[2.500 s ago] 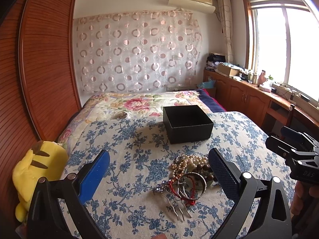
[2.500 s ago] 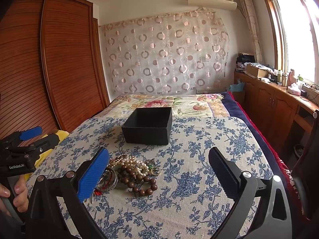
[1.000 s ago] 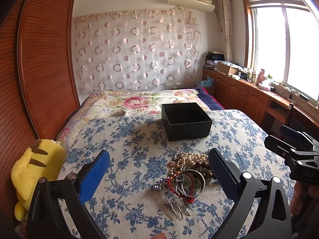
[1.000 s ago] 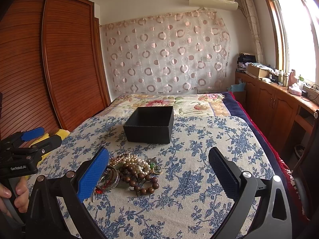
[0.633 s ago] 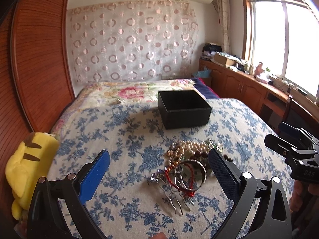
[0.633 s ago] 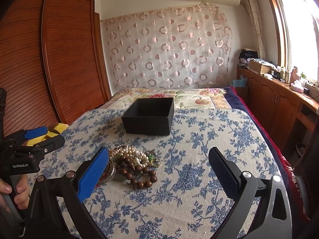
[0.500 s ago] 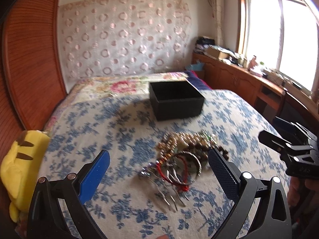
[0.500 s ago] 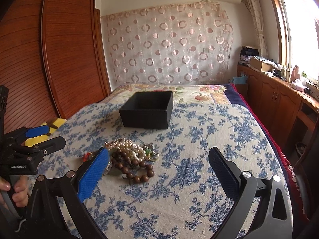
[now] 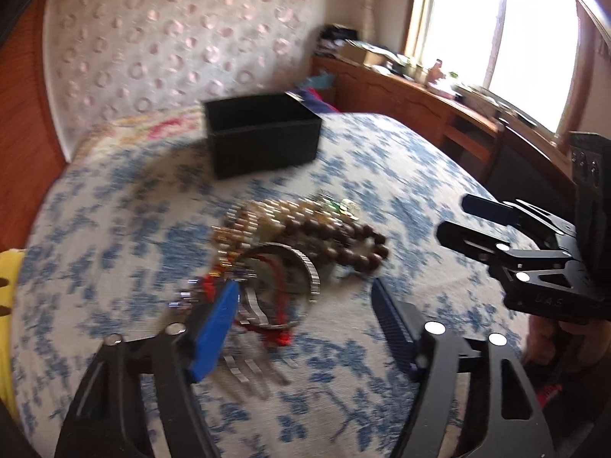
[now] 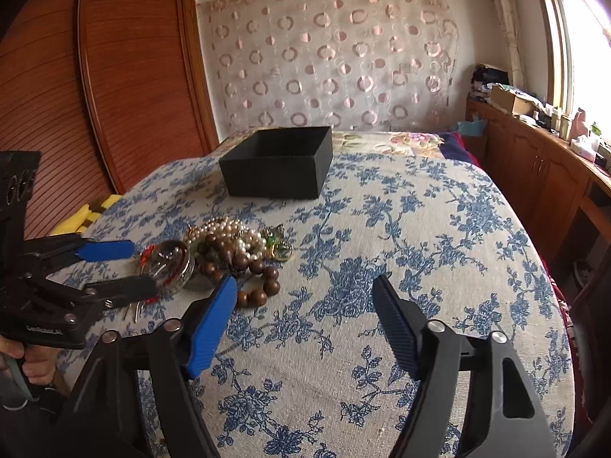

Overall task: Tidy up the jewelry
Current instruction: 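Lower both tools toward the jewelry pile on the bedspread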

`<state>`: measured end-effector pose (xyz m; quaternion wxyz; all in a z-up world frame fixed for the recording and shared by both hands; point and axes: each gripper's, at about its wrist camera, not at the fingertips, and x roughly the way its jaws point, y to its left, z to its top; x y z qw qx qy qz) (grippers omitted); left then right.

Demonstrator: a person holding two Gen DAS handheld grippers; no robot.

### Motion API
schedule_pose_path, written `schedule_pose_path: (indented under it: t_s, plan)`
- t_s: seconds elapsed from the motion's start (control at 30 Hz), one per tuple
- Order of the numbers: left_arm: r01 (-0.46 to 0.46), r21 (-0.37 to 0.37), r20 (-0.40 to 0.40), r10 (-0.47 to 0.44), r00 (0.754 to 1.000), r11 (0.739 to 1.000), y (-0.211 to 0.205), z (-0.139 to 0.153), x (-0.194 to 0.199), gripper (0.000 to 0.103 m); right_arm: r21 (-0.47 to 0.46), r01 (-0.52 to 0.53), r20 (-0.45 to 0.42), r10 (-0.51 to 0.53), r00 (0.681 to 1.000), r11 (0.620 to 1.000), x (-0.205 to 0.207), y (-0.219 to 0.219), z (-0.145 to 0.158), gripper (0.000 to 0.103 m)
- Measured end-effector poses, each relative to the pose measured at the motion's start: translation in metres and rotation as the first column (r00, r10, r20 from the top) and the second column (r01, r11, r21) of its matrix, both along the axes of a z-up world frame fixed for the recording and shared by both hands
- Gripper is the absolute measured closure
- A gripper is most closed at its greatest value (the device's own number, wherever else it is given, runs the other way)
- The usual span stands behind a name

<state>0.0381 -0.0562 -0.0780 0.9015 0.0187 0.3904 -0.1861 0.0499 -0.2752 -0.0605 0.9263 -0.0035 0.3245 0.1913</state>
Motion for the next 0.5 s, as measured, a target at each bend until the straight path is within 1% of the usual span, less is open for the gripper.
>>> schedule_pose_path:
  t_s: [0.07, 0.1, 0.17, 0.2, 0.27, 0.37, 0.4, 0.43, 0.47, 0.5]
  plan:
    - [0.02, 0.004, -0.02, -0.02, 1.0, 1.0, -0.006, -0.005, 0.005, 0.052, -0.002, -0.001, -0.005, 0.001, 1.0, 1.0, 0.001, 0.0, -0.002, 0.029]
    - [0.025, 0.006, -0.025, -0.025, 0.999, 1.0, -0.007, -0.006, 0.006, 0.053, -0.004, -0.001, -0.008, 0.001, 1.0, 1.0, 0.001, 0.0, -0.004, 0.029]
    - [0.038, 0.013, -0.032, -0.038, 0.999, 0.999, -0.013, -0.008, 0.009, 0.062, -0.009, -0.002, -0.013, 0.001, 1.0, 1.0, 0.001, -0.001, -0.005, 0.029]
    - [0.041, 0.017, -0.034, -0.04, 0.999, 0.999, -0.013, -0.009, 0.01, 0.063, -0.01, -0.002, -0.015, 0.001, 1.0, 1.0, 0.001, -0.001, -0.005, 0.029]
    - [0.05, 0.031, -0.042, -0.049, 0.998, 0.998, -0.017, -0.013, 0.014, 0.07, -0.011, -0.003, -0.018, 0.002, 1.0, 1.0, 0.002, -0.001, -0.006, 0.029]
    - [0.046, 0.048, -0.051, -0.043, 0.998, 0.998, -0.017, -0.016, 0.019, 0.072, -0.012, -0.008, -0.024, 0.007, 1.0, 1.0, 0.003, 0.0, -0.008, 0.029]
    - [0.047, 0.057, -0.042, -0.045, 0.998, 0.997, -0.017, -0.016, 0.02, 0.074, -0.013, -0.01, -0.026, 0.009, 1.0, 1.0, 0.003, 0.0, -0.009, 0.029]
    - [0.046, 0.066, -0.042, -0.043, 0.998, 0.997, -0.018, -0.016, 0.023, 0.082, -0.014, -0.014, -0.027, 0.014, 1.0, 1.0, 0.003, 0.0, -0.009, 0.029]
    - [0.045, 0.07, -0.039, -0.042, 0.998, 0.997, -0.017, -0.016, 0.024, 0.093, -0.016, -0.018, -0.028, 0.018, 0.999, 1.0, 0.002, 0.001, -0.009, 0.029]
    - [0.042, 0.073, -0.035, -0.039, 0.999, 0.996, -0.016, -0.016, 0.025, 0.097, -0.018, -0.022, -0.029, 0.021, 0.999, 1.0, 0.003, 0.002, -0.009, 0.029]
